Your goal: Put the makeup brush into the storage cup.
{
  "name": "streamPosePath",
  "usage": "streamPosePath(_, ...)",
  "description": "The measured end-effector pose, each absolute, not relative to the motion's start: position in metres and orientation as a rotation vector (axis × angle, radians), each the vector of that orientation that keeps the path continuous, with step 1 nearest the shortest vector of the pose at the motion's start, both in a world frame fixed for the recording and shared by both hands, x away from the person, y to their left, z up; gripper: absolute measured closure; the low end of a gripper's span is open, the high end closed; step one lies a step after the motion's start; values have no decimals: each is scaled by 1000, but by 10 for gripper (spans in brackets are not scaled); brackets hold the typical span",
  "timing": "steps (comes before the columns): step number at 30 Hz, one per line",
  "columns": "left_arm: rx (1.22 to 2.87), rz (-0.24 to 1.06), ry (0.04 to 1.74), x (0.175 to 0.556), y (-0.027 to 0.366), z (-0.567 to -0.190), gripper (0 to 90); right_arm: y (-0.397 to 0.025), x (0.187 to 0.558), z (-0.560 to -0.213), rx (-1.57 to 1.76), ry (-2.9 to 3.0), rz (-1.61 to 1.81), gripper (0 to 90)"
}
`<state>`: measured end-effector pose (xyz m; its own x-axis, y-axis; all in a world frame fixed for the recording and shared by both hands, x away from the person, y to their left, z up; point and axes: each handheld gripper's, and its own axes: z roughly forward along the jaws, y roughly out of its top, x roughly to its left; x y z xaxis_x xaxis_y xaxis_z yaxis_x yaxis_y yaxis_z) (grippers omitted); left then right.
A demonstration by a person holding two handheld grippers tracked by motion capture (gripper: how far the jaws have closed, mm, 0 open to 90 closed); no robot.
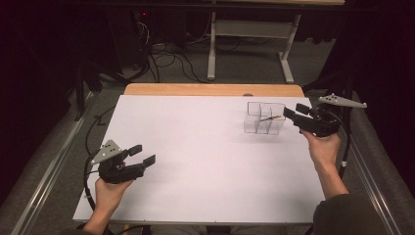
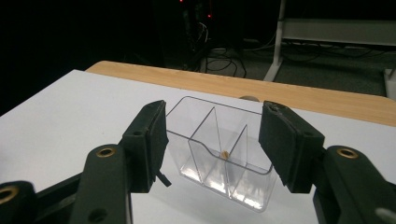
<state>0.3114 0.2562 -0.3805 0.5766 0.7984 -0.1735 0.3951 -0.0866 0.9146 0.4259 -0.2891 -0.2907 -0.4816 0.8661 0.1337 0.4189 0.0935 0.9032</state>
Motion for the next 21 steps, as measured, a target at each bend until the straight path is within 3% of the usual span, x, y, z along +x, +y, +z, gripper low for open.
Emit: streamPosePath(21,1701,455,1000,311,256,-380,321,-289,414,-291,1223,1955,1382,436)
